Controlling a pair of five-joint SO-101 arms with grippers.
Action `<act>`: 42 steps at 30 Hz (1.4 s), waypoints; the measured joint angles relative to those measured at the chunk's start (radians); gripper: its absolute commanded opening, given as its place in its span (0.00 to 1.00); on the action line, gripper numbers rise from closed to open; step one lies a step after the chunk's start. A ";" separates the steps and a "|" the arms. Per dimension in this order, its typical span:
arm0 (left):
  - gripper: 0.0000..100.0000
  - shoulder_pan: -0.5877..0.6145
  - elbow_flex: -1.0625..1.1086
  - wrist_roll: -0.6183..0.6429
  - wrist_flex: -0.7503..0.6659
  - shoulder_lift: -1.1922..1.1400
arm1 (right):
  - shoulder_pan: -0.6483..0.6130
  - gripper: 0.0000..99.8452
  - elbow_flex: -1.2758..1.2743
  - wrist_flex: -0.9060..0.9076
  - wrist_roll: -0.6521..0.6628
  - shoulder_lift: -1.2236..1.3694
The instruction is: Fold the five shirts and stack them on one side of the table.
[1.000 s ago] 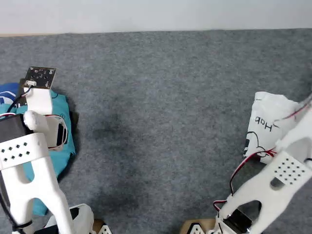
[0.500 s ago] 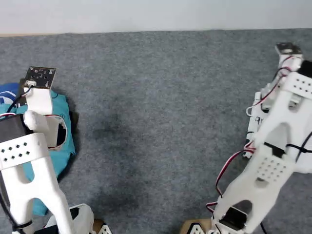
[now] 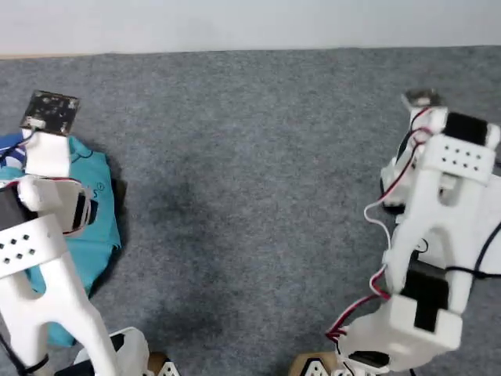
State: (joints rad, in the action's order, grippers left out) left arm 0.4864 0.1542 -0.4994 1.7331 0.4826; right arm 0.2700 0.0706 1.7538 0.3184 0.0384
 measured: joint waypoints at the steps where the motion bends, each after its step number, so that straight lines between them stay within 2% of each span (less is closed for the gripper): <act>1: 0.19 0.029 0.000 -0.046 0.000 -0.012 | 0.000 0.01 -0.052 0.000 -0.002 -0.025; 5: 0.20 0.120 -0.009 -0.232 0.000 -0.091 | 0.040 0.01 -0.192 0.000 -0.002 -0.104; 9: 0.25 0.195 -0.040 -0.348 0.000 -0.184 | 0.104 0.01 -0.258 0.000 -0.003 -0.153; 14: 0.26 0.241 -0.110 -0.440 -0.018 -0.296 | 0.130 0.01 -0.305 0.000 -0.003 -0.163; 22: 0.26 0.239 -0.120 -0.529 -0.186 -0.528 | 0.132 0.01 -0.307 0.000 -0.003 -0.163; 25: 0.20 0.235 -0.120 -0.537 -0.258 -0.629 | 0.132 0.01 -0.307 0.000 -0.003 -0.163; 29: 0.00 0.210 -0.144 -0.539 -0.301 -0.706 | 0.132 0.01 -0.307 0.000 -0.003 -0.169; 36: 0.00 0.100 -0.302 -0.528 -0.201 -0.649 | 0.138 0.01 -0.307 0.000 -0.003 -0.170; 42: 0.00 -0.018 -0.505 -0.264 -0.186 -0.499 | 0.138 0.01 -0.307 0.000 -0.003 -0.170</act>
State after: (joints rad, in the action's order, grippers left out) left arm 0.4680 -0.3506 -0.7633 1.5474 -0.0161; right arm 0.4081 -0.2363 1.7538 0.3153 -0.1320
